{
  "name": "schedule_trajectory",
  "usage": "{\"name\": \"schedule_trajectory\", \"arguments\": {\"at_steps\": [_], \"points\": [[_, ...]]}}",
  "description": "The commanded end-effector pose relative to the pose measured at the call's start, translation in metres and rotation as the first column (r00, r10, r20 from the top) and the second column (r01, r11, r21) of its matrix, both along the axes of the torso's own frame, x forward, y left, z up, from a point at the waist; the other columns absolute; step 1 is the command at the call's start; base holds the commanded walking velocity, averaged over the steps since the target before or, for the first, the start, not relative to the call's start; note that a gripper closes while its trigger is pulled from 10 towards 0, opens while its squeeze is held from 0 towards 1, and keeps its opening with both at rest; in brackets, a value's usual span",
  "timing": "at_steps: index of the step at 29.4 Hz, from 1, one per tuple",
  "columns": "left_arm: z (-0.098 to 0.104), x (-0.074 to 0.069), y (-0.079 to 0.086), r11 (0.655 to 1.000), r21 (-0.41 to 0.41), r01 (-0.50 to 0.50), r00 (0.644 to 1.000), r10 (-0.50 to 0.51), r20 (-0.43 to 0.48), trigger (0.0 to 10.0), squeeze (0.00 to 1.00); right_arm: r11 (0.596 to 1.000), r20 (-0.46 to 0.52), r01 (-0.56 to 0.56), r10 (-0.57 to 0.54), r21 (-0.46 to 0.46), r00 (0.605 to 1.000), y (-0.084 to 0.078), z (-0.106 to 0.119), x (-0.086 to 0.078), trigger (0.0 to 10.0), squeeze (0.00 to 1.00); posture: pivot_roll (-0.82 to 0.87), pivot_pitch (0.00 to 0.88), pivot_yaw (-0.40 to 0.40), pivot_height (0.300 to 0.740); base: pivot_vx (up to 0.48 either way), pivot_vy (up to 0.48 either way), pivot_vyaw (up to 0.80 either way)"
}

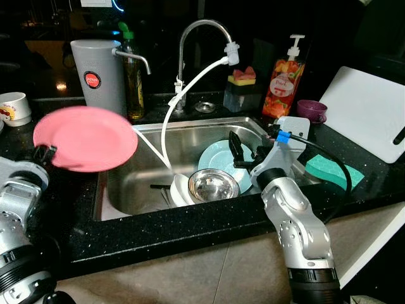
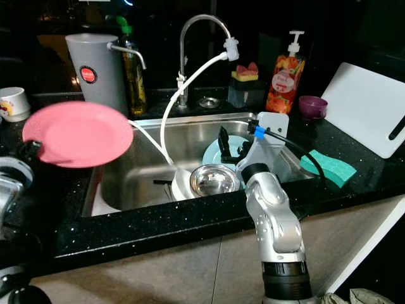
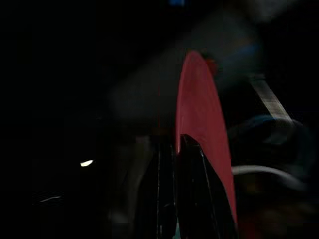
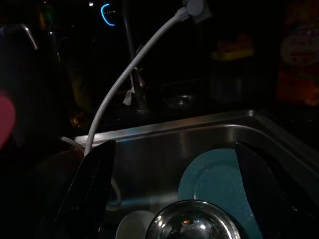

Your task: Kitchen organization

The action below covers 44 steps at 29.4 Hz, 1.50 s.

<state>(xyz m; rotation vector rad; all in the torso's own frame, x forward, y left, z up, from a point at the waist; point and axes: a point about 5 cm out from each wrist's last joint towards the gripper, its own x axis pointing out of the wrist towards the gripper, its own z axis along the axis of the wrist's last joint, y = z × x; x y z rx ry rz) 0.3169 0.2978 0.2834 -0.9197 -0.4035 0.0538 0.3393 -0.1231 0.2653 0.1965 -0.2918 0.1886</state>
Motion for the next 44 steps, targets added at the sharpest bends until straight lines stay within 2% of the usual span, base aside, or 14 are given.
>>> {"name": "schedule_trajectory", "arguments": {"at_steps": [1, 4, 6, 9, 10, 13, 17, 21, 25, 33, 34, 36, 37, 44], "points": [[0.018, -0.005, -0.018, 0.992, 0.065, 0.111, 0.985, -0.119, 0.127, 10.0, 0.00, 1.000, -0.005, -0.003, 0.003, -0.009, 1.000, 0.001, 0.000, 0.001, 10.0, 0.00, 0.10, 0.092, -0.057, 0.740, 0.000, 0.000, 0.00], [0.025, -0.008, -0.029, 0.976, 0.121, 0.181, 0.963, -0.201, 0.180, 10.0, 0.00, 0.997, -0.009, -0.046, 0.047, 0.055, 0.999, 0.003, 0.001, 0.000, 10.0, 0.00, 0.10, 0.092, -0.057, 0.740, 0.000, 0.000, 0.00], [0.029, -0.012, -0.037, 0.958, 0.167, 0.233, 0.939, -0.267, 0.216, 10.0, 0.00, 0.961, -0.025, -0.194, 0.203, 0.196, 0.979, 0.011, 0.001, -0.004, 10.0, 0.00, 0.10, 0.092, -0.057, 0.740, 0.000, 0.000, 0.00], [0.034, -0.018, -0.046, 0.928, 0.225, 0.296, 0.899, -0.351, 0.263, 10.0, 0.00, 0.821, 0.042, -0.407, 0.427, 0.400, 0.903, 0.020, 0.007, -0.016, 10.0, 0.00, 0.09, 0.094, -0.056, 0.740, 0.000, 0.000, 0.00], [0.034, -0.018, -0.046, 0.928, 0.225, 0.296, 0.899, -0.351, 0.263, 10.0, 0.00, 0.821, 0.042, -0.407, 0.427, 0.400, 0.903, 0.020, 0.007, -0.016, 10.0, 0.00, 0.09, 0.094, -0.056, 0.740, 0.000, 0.000, 0.00], [0.036, -0.022, -0.057, 0.890, 0.271, 0.365, 0.852, -0.437, 0.287, 10.0, 0.00, 0.706, 0.105, -0.490, 0.515, 0.511, 0.851, 0.022, 0.010, -0.023, 10.0, 0.00, 0.09, 0.094, -0.056, 0.740, 0.000, 0.000, 0.00], [0.036, -0.022, -0.060, 0.883, 0.279, 0.377, 0.846, -0.451, 0.285, 10.0, 0.00, 0.675, 0.125, -0.512, 0.535, 0.532, 0.836, 0.023, 0.011, -0.025, 10.0, 0.00, 0.09, 0.094, -0.056, 0.740, 0.000, 0.000, 0.00], [0.033, -0.017, -0.073, 0.864, 0.280, 0.419, 0.824, -0.491, 0.283, 10.0, 0.00, 0.571, 0.186, -0.589, 0.609, 0.571, 0.771, 0.032, 0.013, -0.034, 10.0, 0.00, 0.09, 0.094, -0.060, 0.740, 0.000, 0.000, 0.00], [0.033, -0.014, -0.087, 0.838, 0.283, 0.467, 0.793, -0.538, 0.286, 10.0, 0.00, 0.515, 0.197, -0.616, 0.650, 0.596, 0.734, 0.038, 0.014, -0.038, 10.0, 0.00, 0.08, 0.092, -0.058, 0.740, 0.000, 0.000, 0.00], [0.019, -0.013, -0.118, 0.784, 0.287, 0.551, 0.752, -0.615, 0.236, 10.0, 0.00, 0.494, 0.187, -0.635, 0.682, 0.594, 0.707, 0.044, 0.016, -0.038, 10.0, 0.00, 0.08, 0.092, -0.058, 0.740, 0.000, 0.000, 0.00], [0.017, -0.013, -0.122, 0.778, 0.295, 0.555, 0.751, -0.621, 0.225, 10.0, 0.00, 0.499, 0.182, -0.633, 0.682, 0.593, 0.708, 0.044, 0.015, -0.038, 9.1, 0.00, 0.08, 0.092, -0.058, 0.740, 0.000, 0.000, 0.00], [0.015, -0.013, -0.126, 0.773, 0.315, 0.551, 0.753, -0.623, 0.211, 10.0, 0.00, 0.517, 0.162, -0.614, 0.672, 0.596, 0.723, 0.044, 0.014, -0.036, 1.4, 0.00, 0.08, 0.092, -0.058, 0.740, 0.000, 0.000, 0.00], [0.014, -0.013, -0.127, 0.773, 0.324, 0.546, 0.757, -0.620, 0.204, 10.0, 0.00, 0.519, 0.159, -0.607, 0.667, 0.602, 0.728, 0.044, 0.013, -0.035, 0.0, 0.00, 0.08, 0.092, -0.058, 0.740, 0.000, 0.000, 0.00], [0.012, -0.012, -0.125, 0.783, 0.331, 0.527, 0.775, -0.603, 0.191, 10.0, 0.00, 0.524, 0.162, -0.588, 0.646, 0.616, 0.746, 0.038, 0.012, -0.034, 0.0, 0.00, 0.08, 0.092, -0.060, 0.740, 0.000, 0.000, 0.00]]}}
